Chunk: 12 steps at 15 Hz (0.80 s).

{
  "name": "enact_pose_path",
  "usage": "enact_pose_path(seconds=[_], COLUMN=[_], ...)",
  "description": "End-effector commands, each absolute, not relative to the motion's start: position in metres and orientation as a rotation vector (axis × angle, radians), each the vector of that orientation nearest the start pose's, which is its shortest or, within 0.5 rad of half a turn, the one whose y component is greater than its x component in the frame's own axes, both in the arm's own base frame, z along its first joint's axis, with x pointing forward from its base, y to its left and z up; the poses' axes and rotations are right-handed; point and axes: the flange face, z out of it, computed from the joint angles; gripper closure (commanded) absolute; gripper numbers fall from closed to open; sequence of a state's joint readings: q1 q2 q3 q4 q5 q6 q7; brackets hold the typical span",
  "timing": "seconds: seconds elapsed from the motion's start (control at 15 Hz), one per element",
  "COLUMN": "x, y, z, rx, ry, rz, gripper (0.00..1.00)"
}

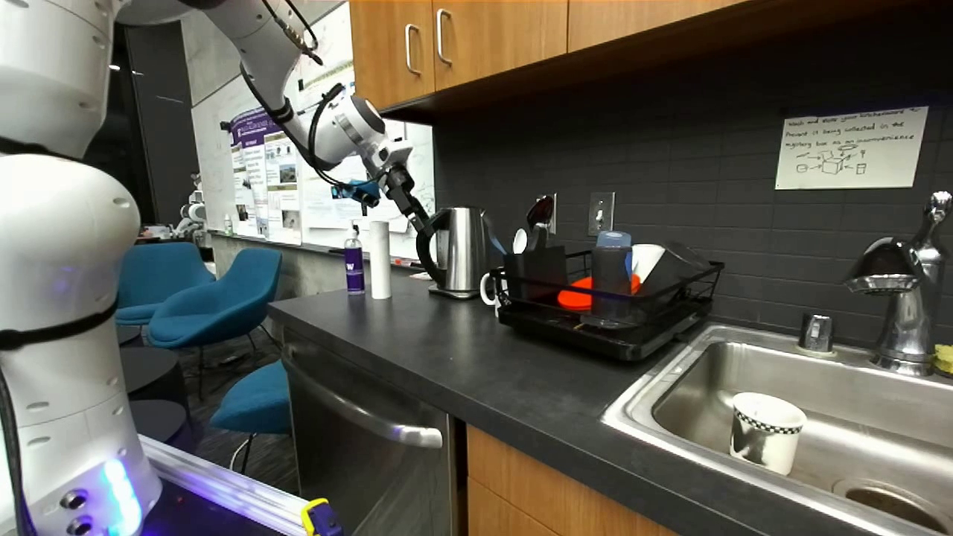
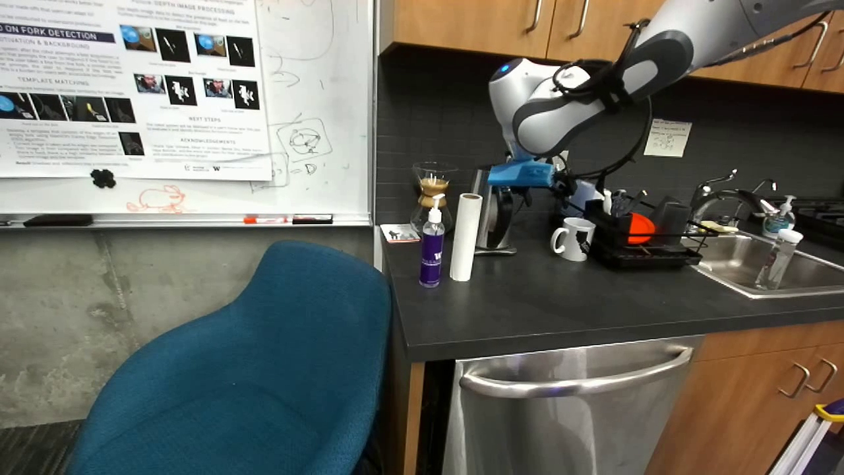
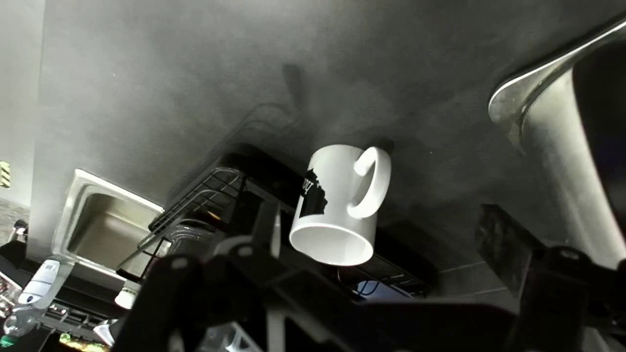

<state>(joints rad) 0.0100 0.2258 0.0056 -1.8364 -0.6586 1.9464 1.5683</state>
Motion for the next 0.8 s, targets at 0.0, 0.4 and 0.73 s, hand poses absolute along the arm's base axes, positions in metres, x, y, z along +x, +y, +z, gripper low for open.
enact_pose_path(seconds=[0.0,0.4,0.73], x=[0.620,0.605,0.597], y=[-0.075,-0.105,-0.111], z=[0.421,0.413,0.396], rx=[-2.907,-3.001,-2.975], ry=[2.130,1.916,1.858], rz=[-0.590,-0.394,-0.260], gripper=[0.00,0.00,0.00])
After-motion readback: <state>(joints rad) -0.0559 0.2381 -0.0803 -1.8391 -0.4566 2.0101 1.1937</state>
